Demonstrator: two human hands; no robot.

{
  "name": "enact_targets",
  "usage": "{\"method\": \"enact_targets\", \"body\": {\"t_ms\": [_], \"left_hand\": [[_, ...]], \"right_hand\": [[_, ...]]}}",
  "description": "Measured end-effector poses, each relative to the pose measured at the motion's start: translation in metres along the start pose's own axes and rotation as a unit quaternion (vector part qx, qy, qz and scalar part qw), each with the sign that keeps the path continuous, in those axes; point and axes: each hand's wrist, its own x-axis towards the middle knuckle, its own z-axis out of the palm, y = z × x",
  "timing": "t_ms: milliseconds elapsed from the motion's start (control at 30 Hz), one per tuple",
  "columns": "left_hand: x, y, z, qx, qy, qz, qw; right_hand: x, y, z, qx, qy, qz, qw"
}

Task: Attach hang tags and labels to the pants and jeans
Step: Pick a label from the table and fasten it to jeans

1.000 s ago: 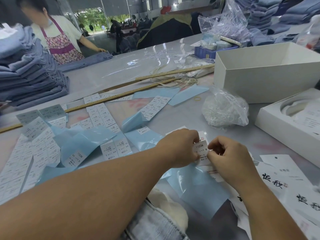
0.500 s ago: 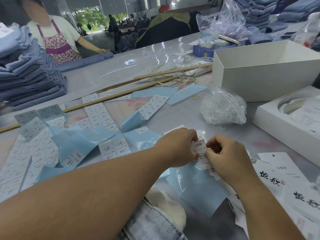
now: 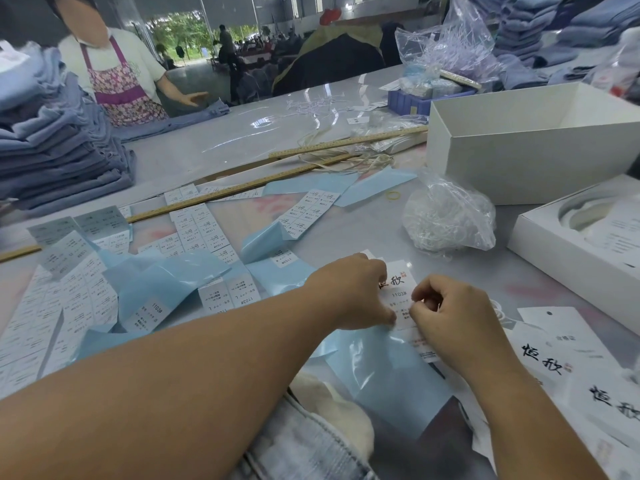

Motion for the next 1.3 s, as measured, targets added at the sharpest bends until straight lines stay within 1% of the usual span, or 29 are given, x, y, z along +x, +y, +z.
{"method": "enact_targets", "body": {"t_ms": [133,200,367,500,700,800,933,1033,1067,1100,1167,1233,1300], "left_hand": [[0.0,-0.003,-0.005,0.009,-0.027,0.003,1.0],[0.0,-0.003,-0.006,0.005,-0.036,0.005,0.999],[-0.001,-0.004,-0.007,-0.004,-0.052,0.006,0.999],[-0.001,-0.004,-0.007,-0.008,-0.05,0.012,0.999],[-0.003,-0.004,-0.008,0.002,-0.049,0.029,0.998],[-0.002,-0.004,-0.009,0.003,-0.009,0.013,1.0],[-0.002,-0.004,-0.011,-0.013,0.034,-0.02,0.999],[-0.002,-0.002,-0.01,-0.015,0.05,-0.041,0.998],[-0.002,-0.002,-0.01,-0.009,0.054,-0.049,0.997],[-0.001,-0.001,-0.01,-0.005,0.057,-0.063,0.996],[0.002,0.0,-0.012,-0.039,0.055,-0.097,0.993],[0.006,0.001,-0.016,-0.148,0.046,-0.113,0.982],[0.006,0.002,-0.021,-0.286,0.044,-0.112,0.951]], "right_hand": [[0.001,0.003,-0.001,-0.001,0.003,0.008,1.0],[0.002,0.004,-0.001,0.003,-0.002,0.027,1.0],[-0.001,0.0,0.001,0.02,-0.06,0.078,0.995],[-0.003,-0.006,0.004,0.002,-0.036,0.093,0.995],[-0.004,-0.008,0.006,-0.006,0.021,0.055,0.998],[-0.003,-0.008,0.003,-0.009,0.036,0.028,0.999],[-0.002,-0.006,0.002,-0.04,0.041,0.019,0.998],[-0.002,-0.007,0.0,-0.048,0.085,-0.025,0.995],[-0.001,-0.007,-0.001,-0.026,0.096,-0.039,0.994],[-0.001,-0.008,-0.002,0.022,0.096,-0.037,0.994],[-0.001,-0.012,-0.006,0.153,0.067,-0.005,0.986],[-0.001,-0.016,-0.009,0.244,0.027,0.029,0.969],[-0.001,-0.018,-0.01,0.285,-0.021,0.058,0.956]]}}
